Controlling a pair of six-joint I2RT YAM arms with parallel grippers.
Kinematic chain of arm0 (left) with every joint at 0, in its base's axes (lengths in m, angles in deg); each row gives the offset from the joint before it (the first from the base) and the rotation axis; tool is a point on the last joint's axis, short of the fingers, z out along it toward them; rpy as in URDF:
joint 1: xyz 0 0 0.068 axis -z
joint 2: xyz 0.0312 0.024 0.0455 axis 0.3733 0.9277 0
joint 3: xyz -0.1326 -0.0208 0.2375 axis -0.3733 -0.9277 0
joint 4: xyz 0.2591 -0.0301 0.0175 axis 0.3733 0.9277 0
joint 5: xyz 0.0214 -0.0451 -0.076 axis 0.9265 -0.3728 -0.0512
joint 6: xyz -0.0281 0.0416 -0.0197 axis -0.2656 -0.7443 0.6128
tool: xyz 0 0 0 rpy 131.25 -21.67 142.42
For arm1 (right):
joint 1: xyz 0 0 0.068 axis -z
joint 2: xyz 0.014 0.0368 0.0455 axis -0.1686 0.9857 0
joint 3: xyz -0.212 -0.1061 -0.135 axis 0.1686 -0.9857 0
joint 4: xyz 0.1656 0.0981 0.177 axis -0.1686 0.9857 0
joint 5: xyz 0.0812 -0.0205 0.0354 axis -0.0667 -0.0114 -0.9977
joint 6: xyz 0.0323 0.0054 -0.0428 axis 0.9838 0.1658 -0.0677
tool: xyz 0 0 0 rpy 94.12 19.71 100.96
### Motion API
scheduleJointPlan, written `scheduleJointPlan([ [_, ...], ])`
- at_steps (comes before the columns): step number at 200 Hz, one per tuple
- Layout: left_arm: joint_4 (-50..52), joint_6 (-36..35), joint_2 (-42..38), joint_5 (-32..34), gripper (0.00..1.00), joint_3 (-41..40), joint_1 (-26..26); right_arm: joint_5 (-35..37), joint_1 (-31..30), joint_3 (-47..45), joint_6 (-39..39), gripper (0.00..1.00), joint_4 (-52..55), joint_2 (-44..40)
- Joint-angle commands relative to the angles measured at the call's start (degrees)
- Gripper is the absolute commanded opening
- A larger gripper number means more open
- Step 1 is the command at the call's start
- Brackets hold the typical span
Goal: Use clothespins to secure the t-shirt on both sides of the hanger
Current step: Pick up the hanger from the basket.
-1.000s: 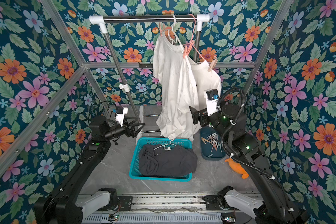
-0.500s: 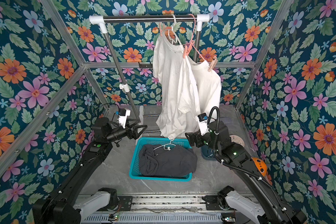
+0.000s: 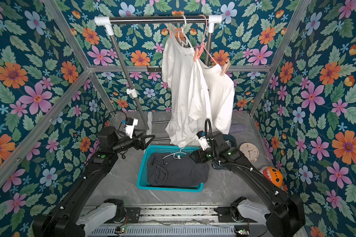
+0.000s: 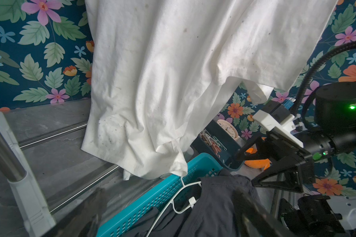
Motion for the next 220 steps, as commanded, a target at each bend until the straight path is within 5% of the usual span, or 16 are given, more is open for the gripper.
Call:
scheduleJointPlan([
  [1,0.53,-0.87,-0.18,0.0,0.97,0.27,0.02,-1.59,-0.03,-0.5,-1.03,0.77,-3.07,2.29],
  [66,0.43,-0.92,0.34,-1.06,0.97,0.18,0.03,-2.84,0.12,2.06,-3.11,0.65,-5.62,12.05],
  [92,0.19,-0.96,0.23,-1.05,0.97,-0.12,0.07,-3.46,0.46,3.39,-3.71,0.51,-4.82,15.67],
  [173,-0.69,-0.53,0.27,-1.23,0.97,-0.61,0.12,-12.88,0.56,2.69,-4.16,0.45,-4.9,19.04],
  [220,-0.69,-0.53,0.12,-1.23,0.97,-0.77,0.11,-11.52,0.58,3.09,-4.06,0.24,-6.45,20.15],
])
